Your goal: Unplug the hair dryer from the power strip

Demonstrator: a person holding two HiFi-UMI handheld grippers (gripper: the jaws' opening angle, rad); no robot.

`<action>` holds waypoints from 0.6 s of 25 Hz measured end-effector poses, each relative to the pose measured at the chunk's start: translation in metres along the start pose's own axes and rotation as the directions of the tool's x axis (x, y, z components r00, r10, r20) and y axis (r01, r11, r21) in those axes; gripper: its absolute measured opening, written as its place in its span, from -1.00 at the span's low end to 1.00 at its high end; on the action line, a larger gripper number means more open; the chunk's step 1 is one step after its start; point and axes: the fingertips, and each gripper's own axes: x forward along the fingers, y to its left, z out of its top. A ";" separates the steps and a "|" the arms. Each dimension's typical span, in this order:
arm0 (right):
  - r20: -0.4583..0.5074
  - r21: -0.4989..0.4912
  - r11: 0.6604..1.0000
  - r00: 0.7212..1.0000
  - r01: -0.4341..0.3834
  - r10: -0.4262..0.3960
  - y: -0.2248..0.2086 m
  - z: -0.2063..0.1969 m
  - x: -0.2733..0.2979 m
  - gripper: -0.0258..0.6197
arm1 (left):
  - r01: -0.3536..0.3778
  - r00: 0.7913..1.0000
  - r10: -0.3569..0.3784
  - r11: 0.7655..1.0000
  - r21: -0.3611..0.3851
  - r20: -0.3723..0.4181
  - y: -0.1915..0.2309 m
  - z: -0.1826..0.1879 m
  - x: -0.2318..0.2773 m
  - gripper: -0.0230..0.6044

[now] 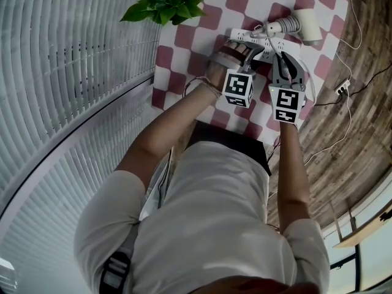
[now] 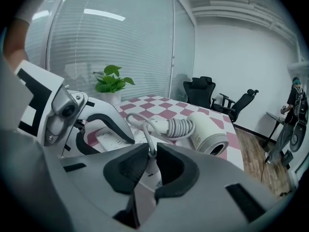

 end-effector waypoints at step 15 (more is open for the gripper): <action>-0.017 0.069 0.998 1.000 -0.009 0.010 -0.002 0.000 0.000 -0.73 | 0.002 0.999 -0.001 1.000 0.026 -0.043 0.003 -0.003 0.001 -0.24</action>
